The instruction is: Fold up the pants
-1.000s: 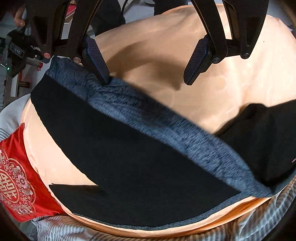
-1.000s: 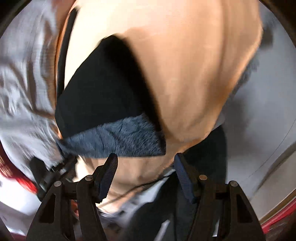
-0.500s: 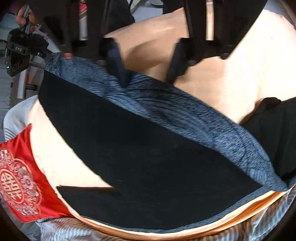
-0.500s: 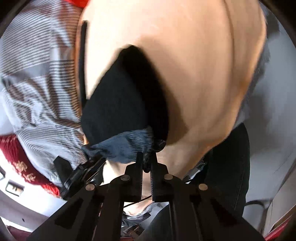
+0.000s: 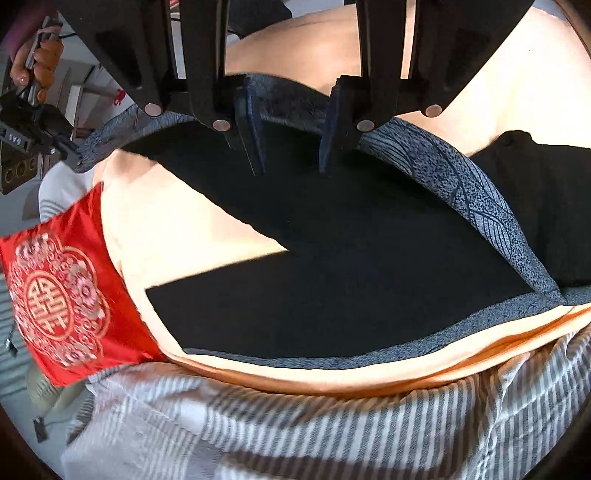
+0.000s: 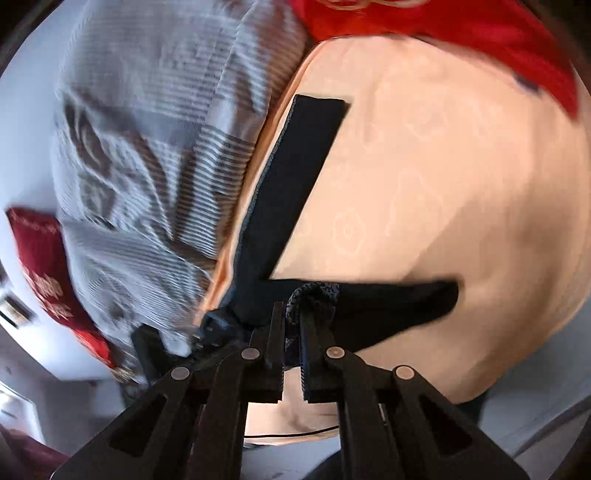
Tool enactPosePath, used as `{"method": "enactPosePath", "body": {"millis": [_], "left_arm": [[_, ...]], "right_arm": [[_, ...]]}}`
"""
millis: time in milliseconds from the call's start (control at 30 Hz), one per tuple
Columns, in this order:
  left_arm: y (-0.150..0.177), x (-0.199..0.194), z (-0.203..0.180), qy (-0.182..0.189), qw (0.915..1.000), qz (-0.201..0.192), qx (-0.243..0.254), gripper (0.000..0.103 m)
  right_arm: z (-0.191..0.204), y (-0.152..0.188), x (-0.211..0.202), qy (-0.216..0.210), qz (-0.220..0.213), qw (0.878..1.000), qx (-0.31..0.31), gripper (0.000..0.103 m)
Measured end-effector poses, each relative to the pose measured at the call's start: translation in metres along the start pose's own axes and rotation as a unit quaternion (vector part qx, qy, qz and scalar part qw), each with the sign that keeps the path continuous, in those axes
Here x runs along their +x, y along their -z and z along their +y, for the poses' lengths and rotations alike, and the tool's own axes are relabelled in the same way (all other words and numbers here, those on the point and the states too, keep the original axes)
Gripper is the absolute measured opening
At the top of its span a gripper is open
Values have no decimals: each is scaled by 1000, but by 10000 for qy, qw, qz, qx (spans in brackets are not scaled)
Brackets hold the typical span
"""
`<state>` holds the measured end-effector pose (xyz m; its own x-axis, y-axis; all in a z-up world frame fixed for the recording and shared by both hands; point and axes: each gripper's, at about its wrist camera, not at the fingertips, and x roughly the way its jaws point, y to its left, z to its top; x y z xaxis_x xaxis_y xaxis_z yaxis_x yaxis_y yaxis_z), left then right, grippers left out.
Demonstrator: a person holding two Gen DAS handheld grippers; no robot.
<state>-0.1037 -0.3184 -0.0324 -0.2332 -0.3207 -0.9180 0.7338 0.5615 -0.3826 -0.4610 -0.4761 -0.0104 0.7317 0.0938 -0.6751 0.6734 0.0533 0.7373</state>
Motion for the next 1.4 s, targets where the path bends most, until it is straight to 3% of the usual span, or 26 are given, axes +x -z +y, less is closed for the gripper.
{"method": "enactPosePath", "body": {"millis": [67,167,267,333,400,467,633,833,1167,1233,1267,1300,1367,1400], "left_arm": [[-1,13,6,-91,9998,118,-128,31],[8,15,12,-241,9993,162,-217,31],[19,-1,15,-512,9987,-15,-32,31],[27,-10,22,-762,9971,-3,80,31],[34,-17,34,-790,9969,56,40,32],[42,-14,44,-878,9960,186,-8,32],[53,7,59,-816,9955,424,-226,32],[62,28,54,-579,9960,660,-175,32],[74,24,54,-469,9956,765,-276,32],[75,23,55,-366,9957,786,-317,42],[75,22,55,-297,9959,775,-372,68],[74,20,55,-229,9964,673,-459,77],[76,14,60,13,9965,567,-616,77],[75,15,61,94,9957,586,-705,77]], "right_arm": [[7,-8,14,556,274,9972,-429,8],[7,-2,44,1331,946,9799,-1145,9],[5,11,54,1404,1267,9741,-1238,12],[3,19,57,1476,1416,9698,-1330,24],[1,32,57,1534,1572,9646,-1459,51],[-1,42,56,1514,1662,9611,-1603,59],[-11,60,53,1652,1717,9555,-1740,59],[-17,62,35,1718,1376,9630,-1558,59],[-36,73,40,1545,1678,9648,-1306,59],[-39,77,47,1502,1746,9642,-1311,59],[-40,79,50,1447,1762,9646,-1323,59],[-40,81,56,1364,1778,9655,-1326,59],[-40,83,66,1226,1867,9661,-1294,57],[-41,85,73,1112,1953,9666,-1230,47]]}}
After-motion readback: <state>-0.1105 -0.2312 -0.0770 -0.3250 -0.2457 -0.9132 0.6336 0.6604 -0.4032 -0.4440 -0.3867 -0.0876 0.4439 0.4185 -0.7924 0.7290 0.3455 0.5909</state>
